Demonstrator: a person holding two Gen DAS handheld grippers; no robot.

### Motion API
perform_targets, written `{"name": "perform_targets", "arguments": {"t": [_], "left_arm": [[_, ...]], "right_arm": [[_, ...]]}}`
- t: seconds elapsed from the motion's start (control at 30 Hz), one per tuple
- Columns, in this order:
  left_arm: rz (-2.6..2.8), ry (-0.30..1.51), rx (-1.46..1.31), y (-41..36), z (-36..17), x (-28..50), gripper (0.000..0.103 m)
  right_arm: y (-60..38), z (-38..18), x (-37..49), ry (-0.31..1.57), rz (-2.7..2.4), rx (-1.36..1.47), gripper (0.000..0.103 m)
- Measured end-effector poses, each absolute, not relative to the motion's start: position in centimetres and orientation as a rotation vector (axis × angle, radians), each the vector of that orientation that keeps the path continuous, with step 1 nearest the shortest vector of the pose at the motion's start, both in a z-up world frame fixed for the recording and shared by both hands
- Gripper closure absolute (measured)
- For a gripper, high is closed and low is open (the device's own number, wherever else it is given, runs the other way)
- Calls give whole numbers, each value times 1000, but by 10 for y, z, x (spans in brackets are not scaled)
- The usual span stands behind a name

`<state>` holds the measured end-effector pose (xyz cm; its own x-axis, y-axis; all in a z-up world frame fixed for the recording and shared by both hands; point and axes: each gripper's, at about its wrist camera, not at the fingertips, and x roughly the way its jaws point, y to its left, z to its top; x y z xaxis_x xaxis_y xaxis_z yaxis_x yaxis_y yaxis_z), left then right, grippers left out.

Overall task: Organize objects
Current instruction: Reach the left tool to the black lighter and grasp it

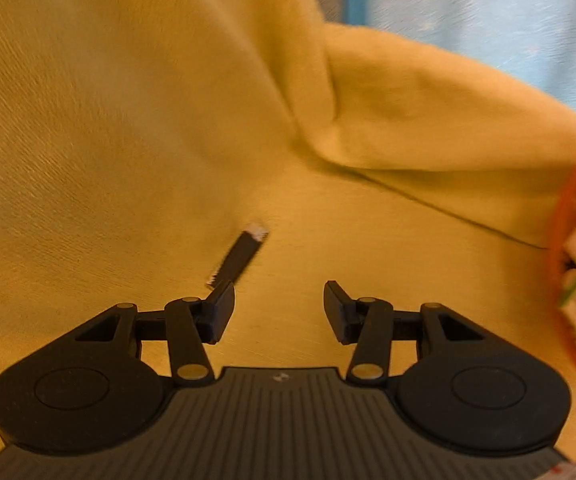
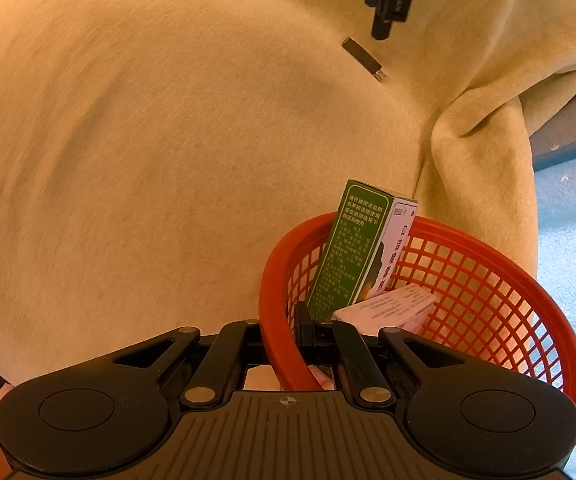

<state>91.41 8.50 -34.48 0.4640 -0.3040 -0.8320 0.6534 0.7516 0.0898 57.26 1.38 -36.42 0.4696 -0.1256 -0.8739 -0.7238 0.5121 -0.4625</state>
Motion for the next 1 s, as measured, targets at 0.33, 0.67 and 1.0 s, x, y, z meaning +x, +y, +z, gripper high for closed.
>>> {"name": "perform_targets", "arguments": {"t": [0.33,0.67,1.0], "left_arm": [[-568,879,552,71,-392,948,62],[-567,916,650,60,-425,974,65],[-597,1019,564,67,-417,953,86]], "right_arm": [[14,-363,577,1048,447,-967,102],[14,-364,583,1040,446,-937,102],[14,-364,586,1041,443,-922,102]]}}
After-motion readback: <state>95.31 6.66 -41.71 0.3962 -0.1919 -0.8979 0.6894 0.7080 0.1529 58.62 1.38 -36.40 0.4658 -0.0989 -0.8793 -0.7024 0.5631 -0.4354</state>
